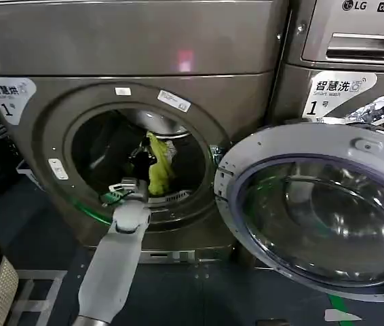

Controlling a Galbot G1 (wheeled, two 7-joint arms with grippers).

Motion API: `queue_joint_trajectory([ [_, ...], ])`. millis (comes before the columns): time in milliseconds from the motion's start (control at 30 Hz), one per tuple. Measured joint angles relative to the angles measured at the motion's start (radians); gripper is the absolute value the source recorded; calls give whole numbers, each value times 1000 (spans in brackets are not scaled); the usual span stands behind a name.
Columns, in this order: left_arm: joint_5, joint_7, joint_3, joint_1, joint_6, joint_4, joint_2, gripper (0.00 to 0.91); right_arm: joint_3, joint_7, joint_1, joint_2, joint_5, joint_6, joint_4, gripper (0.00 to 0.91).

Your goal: Grasp the clothes from the dryer.

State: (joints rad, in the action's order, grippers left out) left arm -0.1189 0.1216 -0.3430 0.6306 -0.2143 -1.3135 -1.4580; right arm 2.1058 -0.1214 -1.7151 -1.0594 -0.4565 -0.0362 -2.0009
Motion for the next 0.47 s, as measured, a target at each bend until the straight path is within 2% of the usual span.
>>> queue_joint_trajectory([
  [467, -9, -2, 5, -5, 13, 2, 7, 0, 2, -5, -6, -5, -3, -8, -14, 907],
])
